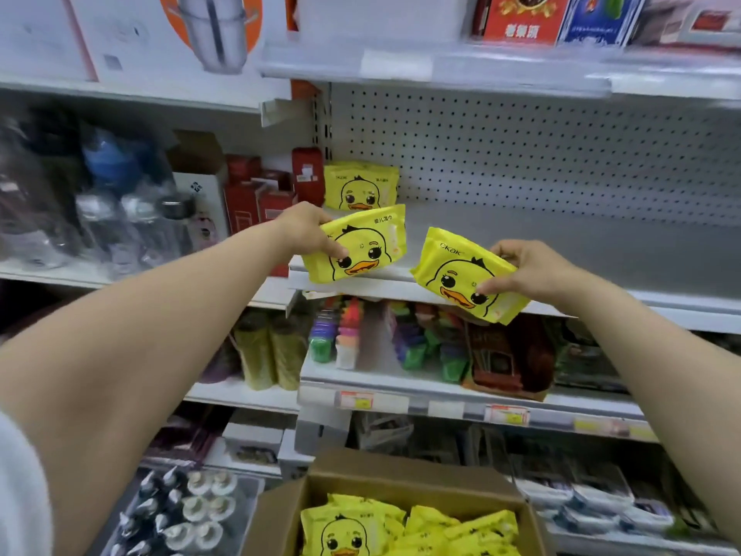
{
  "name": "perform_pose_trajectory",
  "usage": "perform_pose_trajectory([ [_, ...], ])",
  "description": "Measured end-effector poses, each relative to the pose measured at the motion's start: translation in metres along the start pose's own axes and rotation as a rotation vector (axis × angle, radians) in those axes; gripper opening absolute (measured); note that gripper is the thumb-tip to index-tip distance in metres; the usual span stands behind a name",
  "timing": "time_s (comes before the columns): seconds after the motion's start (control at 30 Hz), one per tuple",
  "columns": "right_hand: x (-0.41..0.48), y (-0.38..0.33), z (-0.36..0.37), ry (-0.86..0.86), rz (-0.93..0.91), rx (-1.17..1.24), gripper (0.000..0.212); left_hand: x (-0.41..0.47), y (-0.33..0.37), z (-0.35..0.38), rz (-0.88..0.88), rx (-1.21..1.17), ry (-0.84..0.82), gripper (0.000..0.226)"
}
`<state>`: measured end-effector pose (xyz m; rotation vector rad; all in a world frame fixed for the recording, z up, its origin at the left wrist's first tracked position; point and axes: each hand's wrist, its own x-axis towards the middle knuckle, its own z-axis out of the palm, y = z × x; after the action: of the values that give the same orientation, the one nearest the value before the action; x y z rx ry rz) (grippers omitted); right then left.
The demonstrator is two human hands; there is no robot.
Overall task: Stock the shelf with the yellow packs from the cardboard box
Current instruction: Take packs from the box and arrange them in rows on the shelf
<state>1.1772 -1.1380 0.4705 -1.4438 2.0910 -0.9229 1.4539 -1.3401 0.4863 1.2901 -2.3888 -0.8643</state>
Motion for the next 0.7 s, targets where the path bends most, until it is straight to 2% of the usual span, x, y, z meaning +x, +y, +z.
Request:
perform_pose_trajectory([
  [0.03,0.007,-0.003,-0.003,-0.003,-0.009,-0.004,0.028,0.010,0.002,-0.001,-0.002,0.023,0.008,0.042],
  [0.13,0.028,-0.008,-0.008,-0.020,-0.029,-0.015,0.029,0.040,0.004,0.000,-0.030,0.079,0.028,0.082],
  [0.17,0.036,-0.009,-0.008,-0.023,-0.030,-0.020,0.029,0.050,0.002,0.001,-0.027,0.095,0.023,0.087],
  [0.3,0.065,-0.012,-0.009,-0.055,-0.055,-0.082,0.028,0.086,-0.002,-0.001,-0.018,0.178,-0.016,0.088],
  [0.47,0.100,-0.023,0.002,-0.055,-0.059,-0.134,0.031,0.123,-0.007,-0.008,0.113,0.335,-0.002,0.083],
  [0.7,0.147,-0.037,0.021,-0.107,-0.066,-0.255,0.033,0.169,-0.022,-0.011,0.222,0.415,0.103,0.062],
])
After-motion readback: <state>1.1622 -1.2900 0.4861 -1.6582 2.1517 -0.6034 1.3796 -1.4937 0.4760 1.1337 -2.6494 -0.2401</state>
